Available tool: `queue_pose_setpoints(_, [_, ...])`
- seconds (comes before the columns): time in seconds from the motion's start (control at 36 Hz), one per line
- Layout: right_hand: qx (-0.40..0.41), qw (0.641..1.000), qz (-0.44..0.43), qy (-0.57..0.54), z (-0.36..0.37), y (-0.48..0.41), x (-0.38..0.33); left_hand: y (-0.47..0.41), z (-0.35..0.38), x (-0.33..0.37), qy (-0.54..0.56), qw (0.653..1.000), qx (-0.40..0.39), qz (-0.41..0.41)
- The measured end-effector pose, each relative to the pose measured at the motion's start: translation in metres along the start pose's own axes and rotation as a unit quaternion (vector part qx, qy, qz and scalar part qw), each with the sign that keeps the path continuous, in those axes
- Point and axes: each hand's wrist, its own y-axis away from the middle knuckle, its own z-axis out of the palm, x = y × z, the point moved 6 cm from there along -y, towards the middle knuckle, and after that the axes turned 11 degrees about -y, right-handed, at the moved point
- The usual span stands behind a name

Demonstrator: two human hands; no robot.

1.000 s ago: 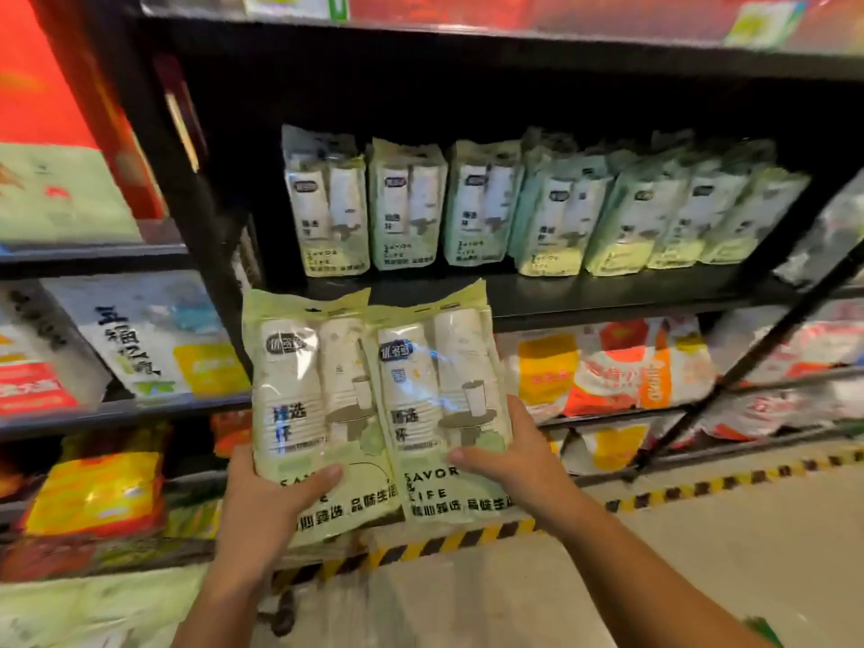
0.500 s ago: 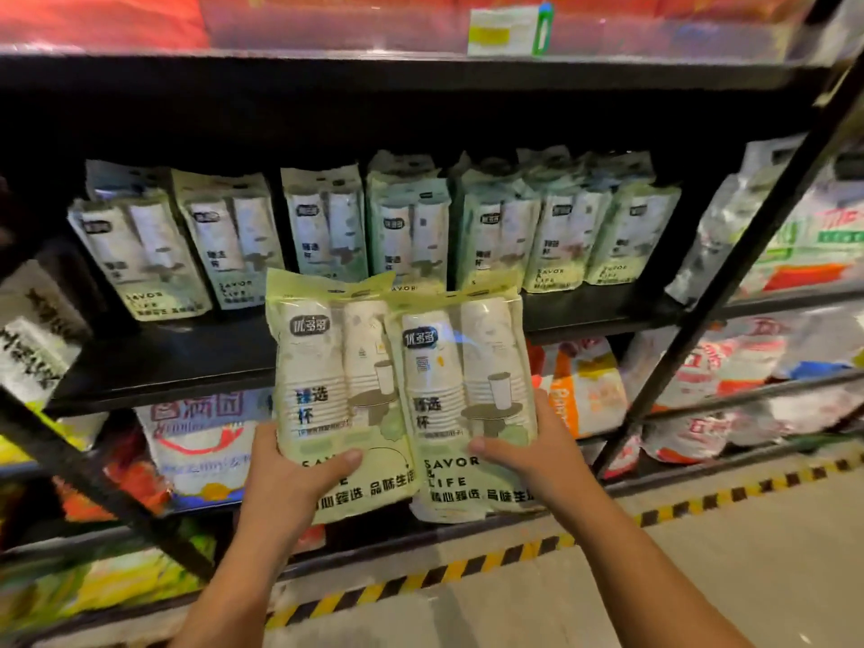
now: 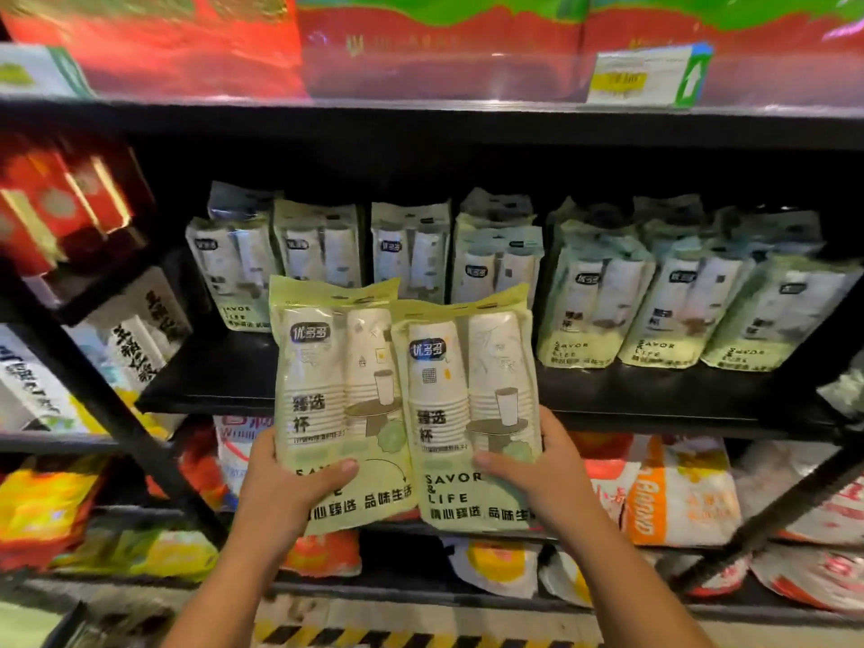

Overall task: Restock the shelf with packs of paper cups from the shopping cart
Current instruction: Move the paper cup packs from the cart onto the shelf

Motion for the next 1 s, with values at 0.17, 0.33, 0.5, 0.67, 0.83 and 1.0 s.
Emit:
queue_pose_setpoints(0.17, [0.005, 1.0, -0.008, 0.025, 0.039, -0.066, -0.006, -0.077, -0.02, -0.01, 0.034, 0.999, -0.032, 0.014])
queue_pose_setpoints(0.33, [0.026, 0.999, 0.015, 0.025, 0.079, -0.127, -0.012, -0.154, -0.024, -0.003, 0.036, 0.994, -0.088, 0.055])
queue_pose_setpoints(0.5, [0.029, 0.998, 0.027, 0.04, 0.119, -0.177, -0.001, -0.235, -0.042, -0.03, 0.014, 0.994, -0.11, 0.02])
queue_pose_setpoints(0.67, [0.033, 0.999, 0.028, 0.03, 0.149, -0.198, 0.015, -0.277, -0.047, -0.036, 0.03, 0.989, -0.137, 0.042])
queue_pose_setpoints(0.83, [0.099, 0.994, 0.003, 0.036, 0.151, -0.202, 0.037, -0.295, -0.035, -0.056, 0.058, 0.983, -0.16, 0.071])
queue_pose_setpoints(1.0, [0.121, 0.989, 0.008, 0.084, 0.149, -0.216, 0.048, -0.305, -0.039, -0.07, -0.043, 0.992, -0.091, 0.072])
